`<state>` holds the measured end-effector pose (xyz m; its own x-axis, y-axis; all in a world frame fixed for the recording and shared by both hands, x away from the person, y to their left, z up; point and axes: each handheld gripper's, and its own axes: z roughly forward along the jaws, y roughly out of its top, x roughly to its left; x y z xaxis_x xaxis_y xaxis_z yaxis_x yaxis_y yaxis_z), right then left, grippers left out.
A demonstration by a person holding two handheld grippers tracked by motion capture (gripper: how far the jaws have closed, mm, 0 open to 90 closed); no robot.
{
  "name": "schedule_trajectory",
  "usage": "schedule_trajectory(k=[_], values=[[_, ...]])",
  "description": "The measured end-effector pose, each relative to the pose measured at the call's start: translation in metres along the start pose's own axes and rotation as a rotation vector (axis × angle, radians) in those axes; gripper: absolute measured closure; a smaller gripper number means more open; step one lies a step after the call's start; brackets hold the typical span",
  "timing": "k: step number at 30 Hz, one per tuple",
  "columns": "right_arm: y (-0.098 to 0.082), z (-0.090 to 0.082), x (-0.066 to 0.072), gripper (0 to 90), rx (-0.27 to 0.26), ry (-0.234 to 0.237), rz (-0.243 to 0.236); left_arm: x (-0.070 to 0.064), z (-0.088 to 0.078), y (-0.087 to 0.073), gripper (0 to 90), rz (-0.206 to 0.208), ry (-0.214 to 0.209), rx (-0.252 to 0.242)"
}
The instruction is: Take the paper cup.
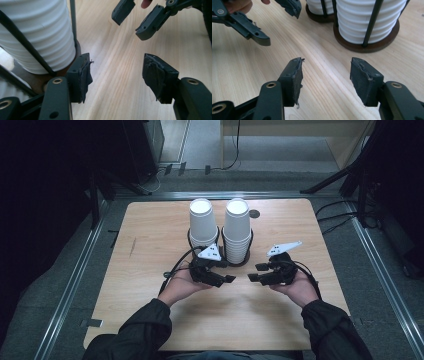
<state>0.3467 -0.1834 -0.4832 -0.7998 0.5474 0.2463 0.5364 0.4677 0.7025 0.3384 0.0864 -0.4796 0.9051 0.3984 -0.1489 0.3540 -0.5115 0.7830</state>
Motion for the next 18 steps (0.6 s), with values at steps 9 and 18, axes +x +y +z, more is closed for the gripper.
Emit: schedule_trajectory(k=[9, 18], values=[[0.001, -0.003, 0.0, 43.7, -0.007, 0.001, 0.005, -0.001, 0.001, -0.003, 50.8, -0.054, 0.019, 0.049], [0.004, -0.002, 0.002, 46.1, 0.024, -0.017, -0.014, 0.002, -0.007, -0.01, 50.4, -0.071, 0.032, 0.019]])
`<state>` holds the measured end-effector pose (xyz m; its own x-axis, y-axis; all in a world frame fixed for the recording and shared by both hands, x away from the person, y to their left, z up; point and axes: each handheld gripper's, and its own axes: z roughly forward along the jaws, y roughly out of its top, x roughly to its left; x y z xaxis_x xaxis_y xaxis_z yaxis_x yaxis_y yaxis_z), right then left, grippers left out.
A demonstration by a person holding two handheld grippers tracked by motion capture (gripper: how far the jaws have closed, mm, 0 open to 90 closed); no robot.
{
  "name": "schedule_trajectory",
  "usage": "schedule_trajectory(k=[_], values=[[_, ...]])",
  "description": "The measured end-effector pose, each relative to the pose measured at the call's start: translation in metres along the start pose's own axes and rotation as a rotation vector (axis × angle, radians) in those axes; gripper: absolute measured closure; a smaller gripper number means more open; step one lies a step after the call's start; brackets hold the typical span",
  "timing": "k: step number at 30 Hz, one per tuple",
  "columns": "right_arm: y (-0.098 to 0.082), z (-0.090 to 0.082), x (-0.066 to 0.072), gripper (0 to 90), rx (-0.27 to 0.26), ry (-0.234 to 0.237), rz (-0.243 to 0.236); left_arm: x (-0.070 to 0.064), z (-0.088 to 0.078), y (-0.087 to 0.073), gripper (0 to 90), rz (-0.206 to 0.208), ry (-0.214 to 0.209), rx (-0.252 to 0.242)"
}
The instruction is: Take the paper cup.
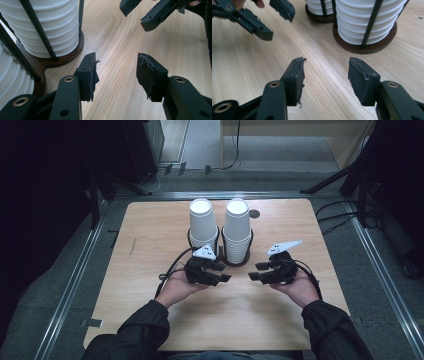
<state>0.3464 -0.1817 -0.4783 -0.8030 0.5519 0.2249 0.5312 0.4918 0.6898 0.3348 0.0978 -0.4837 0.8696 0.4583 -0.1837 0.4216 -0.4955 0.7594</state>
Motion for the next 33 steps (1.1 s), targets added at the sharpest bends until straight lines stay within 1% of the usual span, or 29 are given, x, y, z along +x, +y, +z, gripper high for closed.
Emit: schedule_trajectory(k=[2, 3, 4, 6, 9, 10, 12, 13, 14, 15, 16, 19, 22, 25, 27, 28, 32, 33], values=[[0.0, 0.001, 0.0, 44.3, 0.006, -0.001, 0.0, 0.001, -0.001, 0.0, 49.9, -0.008, 0.007, -0.006], [0.0, 0.001, 0.0, 43.5, 0.009, -0.004, 0.003, 0.003, -0.002, 0.0, 49.6, -0.025, 0.008, -0.012], [0.0, 0.002, -0.001, 42.8, 0.011, -0.006, 0.004, 0.003, -0.003, 0.0, 49.0, -0.031, 0.016, -0.016], [-0.001, 0.002, -0.002, 41.2, 0.012, -0.013, 0.01, 0.004, -0.004, 0.001, 49.9, -0.031, 0.018, -0.03], [-0.002, 0.001, -0.004, 39.8, 0.014, -0.017, 0.017, 0.004, -0.004, 0.001, 50.9, -0.03, 0.028, -0.029], [-0.002, 0.001, -0.004, 39.4, 0.014, -0.019, 0.017, 0.004, -0.004, 0.002, 51.3, -0.03, 0.04, -0.021], [-0.002, 0.0, -0.005, 39.3, 0.012, -0.018, 0.018, 0.004, -0.003, 0.002, 55.5, -0.043, 0.042, -0.014], [-0.002, 0.0, -0.005, 39.3, 0.012, -0.018, 0.018, 0.004, -0.003, 0.002, 56.4, -0.043, 0.042, -0.014], [-0.002, -0.001, -0.005, 38.9, 0.003, -0.02, 0.017, 0.002, -0.003, 0.003, 60.0, -0.04, 0.055, -0.015], [-0.002, -0.001, -0.005, 38.6, 0.002, -0.021, 0.015, 0.002, -0.003, 0.003, 60.6, -0.04, 0.055, -0.015], [-0.002, -0.002, -0.005, 38.3, 0.0, -0.023, 0.015, 0.001, -0.002, 0.003, 61.6, -0.033, 0.063, -0.026], [-0.002, -0.002, -0.005, 37.7, -0.001, -0.026, 0.014, 0.0, 0.0, 0.004, 64.6, -0.037, 0.078, -0.016], [-0.002, -0.002, -0.005, 36.8, -0.001, -0.028, 0.008, -0.002, 0.001, 0.005, 67.7, -0.026, 0.106, -0.01], [-0.001, -0.002, -0.005, 36.1, -0.008, -0.033, 0.005, -0.004, 0.0, 0.006, 70.5, -0.028, 0.13, -0.024], [-0.001, -0.003, -0.005, 35.8, -0.01, -0.034, 0.01, -0.004, 0.0, 0.006, 72.1, -0.026, 0.129, -0.032], [-0.002, -0.003, -0.006, 35.4, -0.011, -0.041, 0.012, -0.003, 0.0, 0.007, 72.2, -0.037, 0.131, -0.045], [-0.002, -0.004, -0.008, 34.6, -0.006, -0.052, 0.011, -0.003, 0.0, 0.009, 75.9, -0.041, 0.135, -0.049], [-0.002, -0.004, -0.008, 34.3, -0.006, -0.052, 0.011, -0.003, 0.0, 0.01, 75.9, -0.043, 0.143, -0.051]])
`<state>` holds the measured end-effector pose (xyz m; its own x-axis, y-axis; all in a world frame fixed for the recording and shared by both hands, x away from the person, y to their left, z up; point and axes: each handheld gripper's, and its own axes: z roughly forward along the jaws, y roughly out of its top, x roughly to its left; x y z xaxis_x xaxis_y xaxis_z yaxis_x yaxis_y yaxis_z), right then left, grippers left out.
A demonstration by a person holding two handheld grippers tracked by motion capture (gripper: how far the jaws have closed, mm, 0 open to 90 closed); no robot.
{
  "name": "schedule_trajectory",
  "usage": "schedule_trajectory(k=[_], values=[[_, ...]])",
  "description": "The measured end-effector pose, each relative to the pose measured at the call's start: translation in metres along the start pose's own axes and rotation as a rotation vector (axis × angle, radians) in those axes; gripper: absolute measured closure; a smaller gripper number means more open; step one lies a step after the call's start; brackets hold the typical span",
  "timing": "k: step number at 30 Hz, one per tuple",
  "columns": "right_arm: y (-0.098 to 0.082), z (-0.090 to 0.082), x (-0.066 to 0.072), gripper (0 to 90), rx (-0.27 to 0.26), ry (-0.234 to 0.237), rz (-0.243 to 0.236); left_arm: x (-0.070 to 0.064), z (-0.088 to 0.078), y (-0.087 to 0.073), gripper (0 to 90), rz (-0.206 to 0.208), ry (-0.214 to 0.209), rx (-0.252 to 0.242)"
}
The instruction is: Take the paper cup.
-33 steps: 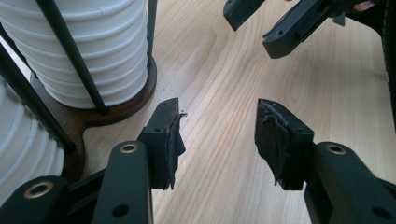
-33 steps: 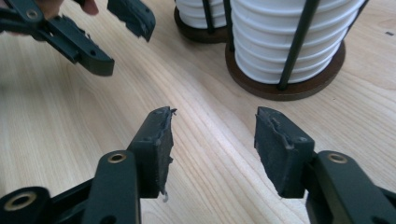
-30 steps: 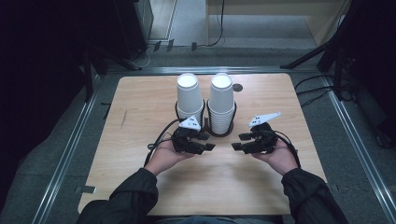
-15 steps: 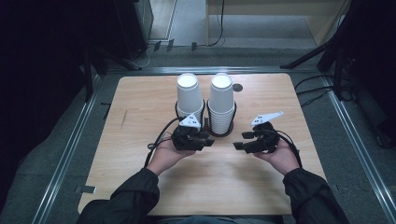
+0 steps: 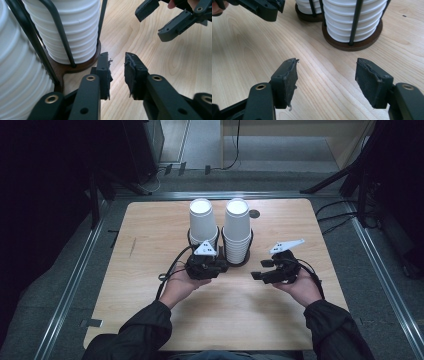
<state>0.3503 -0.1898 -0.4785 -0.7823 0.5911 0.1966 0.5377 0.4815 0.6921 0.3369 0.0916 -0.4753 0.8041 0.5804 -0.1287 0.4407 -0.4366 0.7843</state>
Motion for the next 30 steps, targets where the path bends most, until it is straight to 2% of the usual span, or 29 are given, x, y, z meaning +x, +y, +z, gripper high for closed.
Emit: schedule_trajectory(k=[2, 4, 9, 12, 16, 17, 19, 20, 24, 30], values=[[0.002, -0.003, 0.0, 32.9, 0.0, -0.016, 0.001, 0.002, -0.001, 0.004, 80.0, -0.031, 0.006, -0.02], [0.004, -0.005, 0.0, 32.6, -0.001, -0.024, -0.002, 0.002, -0.002, 0.008, 82.7, -0.041, 0.02, -0.015], [0.012, -0.013, -0.003, 32.2, -0.01, -0.025, 0.017, 0.0, -0.001, 0.017, 89.0, -0.03, 0.045, 0.015], [0.021, -0.016, -0.004, 31.7, -0.004, -0.036, -0.001, 0.0, 0.0, 0.022, 89.5, -0.034, 0.048, 0.024], [0.034, -0.022, -0.004, 29.4, -0.011, -0.048, -0.015, 0.001, 0.001, 0.035, 89.5, -0.041, 0.073, 0.038], [0.034, -0.022, -0.004, 29.4, -0.011, -0.048, -0.015, 0.001, 0.001, 0.035, 89.5, -0.041, 0.073, 0.038], [0.046, -0.026, -0.005, 28.3, -0.016, -0.055, -0.02, 0.001, 0.0, 0.04, 89.4, -0.044, 0.066, 0.022], [0.05, -0.027, -0.005, 28.2, -0.013, -0.055, -0.019, 0.0, 0.001, 0.044, 89.4, -0.021, 0.085, 0.018], [0.066, -0.03, -0.008, 28.0, -0.024, -0.051, -0.029, 0.001, 0.007, 0.053, 89.4, -0.049, 0.1, 0.057], [0.087, -0.033, -0.008, 25.2, -0.028, -0.049, -0.038, 0.003, 0.008, 0.058, 89.2, -0.073, 0.114, 0.065]])
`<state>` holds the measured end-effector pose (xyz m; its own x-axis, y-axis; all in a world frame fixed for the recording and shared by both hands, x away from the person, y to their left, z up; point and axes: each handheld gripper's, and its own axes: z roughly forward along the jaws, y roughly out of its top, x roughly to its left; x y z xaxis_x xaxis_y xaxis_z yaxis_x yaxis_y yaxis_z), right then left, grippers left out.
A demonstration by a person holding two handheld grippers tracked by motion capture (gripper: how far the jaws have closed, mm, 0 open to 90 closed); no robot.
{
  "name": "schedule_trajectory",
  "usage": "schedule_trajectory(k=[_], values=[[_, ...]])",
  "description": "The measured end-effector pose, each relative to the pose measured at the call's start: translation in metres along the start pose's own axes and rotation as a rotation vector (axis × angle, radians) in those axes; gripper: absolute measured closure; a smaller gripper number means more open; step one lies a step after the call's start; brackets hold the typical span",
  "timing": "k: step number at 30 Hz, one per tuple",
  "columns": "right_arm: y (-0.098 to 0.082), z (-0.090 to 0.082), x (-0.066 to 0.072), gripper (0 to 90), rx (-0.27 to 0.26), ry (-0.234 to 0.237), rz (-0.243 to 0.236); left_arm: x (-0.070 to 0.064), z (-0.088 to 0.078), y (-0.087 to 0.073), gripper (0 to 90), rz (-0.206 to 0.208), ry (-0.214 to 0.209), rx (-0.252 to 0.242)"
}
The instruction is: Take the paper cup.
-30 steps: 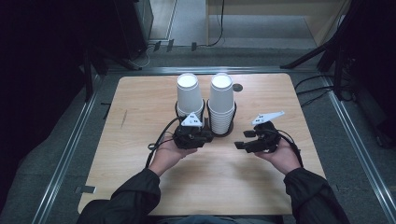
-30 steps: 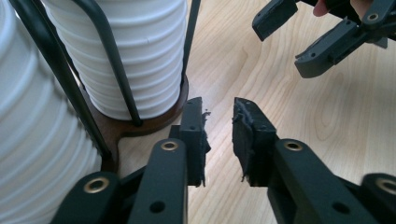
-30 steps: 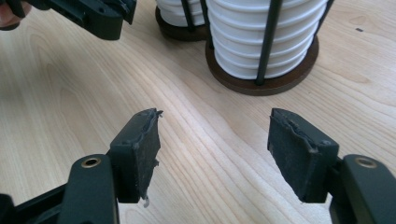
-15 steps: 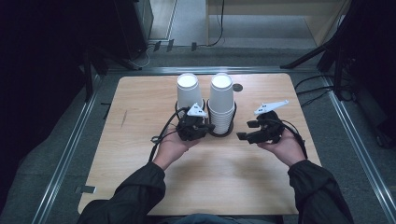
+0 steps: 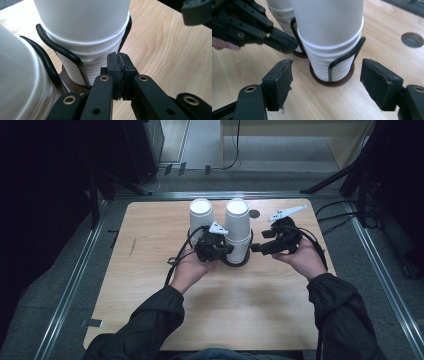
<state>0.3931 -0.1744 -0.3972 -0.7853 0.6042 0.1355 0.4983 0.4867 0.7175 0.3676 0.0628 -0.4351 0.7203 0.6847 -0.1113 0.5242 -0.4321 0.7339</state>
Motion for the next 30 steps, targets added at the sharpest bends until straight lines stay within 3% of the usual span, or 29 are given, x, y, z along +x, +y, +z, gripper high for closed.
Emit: schedule_trajectory(k=[11, 25, 30], values=[[0.032, 0.0, -0.005, 20.6, -0.008, 0.013, -0.002, 0.002, 0.001, 0.004, 88.7, -0.01, 0.049, -0.009], [0.076, 0.009, 0.003, 15.6, -0.016, 0.013, -0.053, -0.001, 0.004, 0.004, 88.3, -0.009, 0.039, -0.014], [0.087, 0.016, 0.005, 14.9, -0.011, 0.012, -0.033, -0.001, 0.004, 0.004, 88.1, -0.004, 0.038, -0.011]])
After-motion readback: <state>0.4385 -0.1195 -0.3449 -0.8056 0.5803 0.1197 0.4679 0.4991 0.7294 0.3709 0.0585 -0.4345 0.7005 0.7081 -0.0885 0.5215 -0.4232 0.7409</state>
